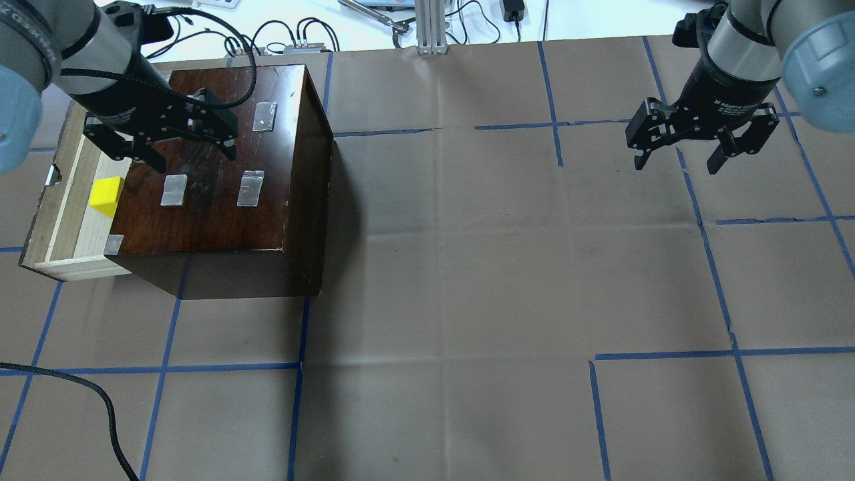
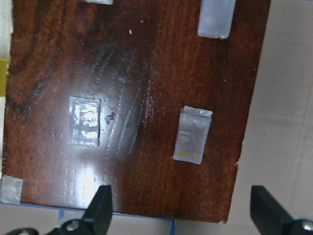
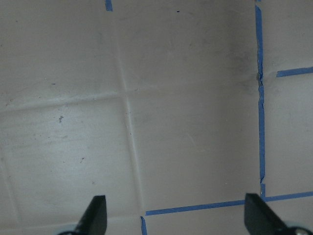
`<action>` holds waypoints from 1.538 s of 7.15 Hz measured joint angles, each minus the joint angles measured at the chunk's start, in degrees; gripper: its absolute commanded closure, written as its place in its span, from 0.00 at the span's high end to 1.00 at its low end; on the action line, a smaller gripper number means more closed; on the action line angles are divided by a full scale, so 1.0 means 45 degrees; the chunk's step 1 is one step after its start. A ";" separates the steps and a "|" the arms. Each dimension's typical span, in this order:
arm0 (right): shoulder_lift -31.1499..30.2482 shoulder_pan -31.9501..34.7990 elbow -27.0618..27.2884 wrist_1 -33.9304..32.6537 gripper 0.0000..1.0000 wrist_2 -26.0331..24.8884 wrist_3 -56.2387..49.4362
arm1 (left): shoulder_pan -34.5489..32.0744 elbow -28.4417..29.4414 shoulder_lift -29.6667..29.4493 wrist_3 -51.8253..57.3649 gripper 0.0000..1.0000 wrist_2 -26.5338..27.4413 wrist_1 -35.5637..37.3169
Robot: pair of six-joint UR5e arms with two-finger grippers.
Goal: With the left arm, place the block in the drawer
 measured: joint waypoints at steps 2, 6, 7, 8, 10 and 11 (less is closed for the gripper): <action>0.0000 0.0000 -0.0006 0.0000 1.00 0.0000 0.0000 | -0.0727 -0.0213 -0.0021 -0.0638 0.98 0.0365 -0.0010; 0.0000 0.0001 0.0000 0.0000 1.00 0.0000 0.0001 | -0.1227 -0.0294 -0.0146 -0.1214 0.98 0.0520 0.0082; 0.0000 0.0001 -0.0003 0.0000 1.00 0.0000 0.0000 | -0.1244 -0.0297 -0.0170 -0.1233 0.98 0.0538 0.0088; 0.0000 0.0000 -0.0006 0.0000 1.00 0.0000 0.0000 | -0.1256 -0.0297 -0.0177 -0.1241 0.98 0.0543 0.0100; 0.0000 0.0001 -0.0002 0.0000 1.00 0.0000 0.0001 | -0.1271 -0.0298 -0.0174 -0.1245 0.98 0.0535 0.0105; 0.0000 0.0001 0.0000 0.0000 1.00 0.0000 0.0000 | -0.1273 -0.0299 -0.0162 -0.1245 0.98 0.0533 0.0102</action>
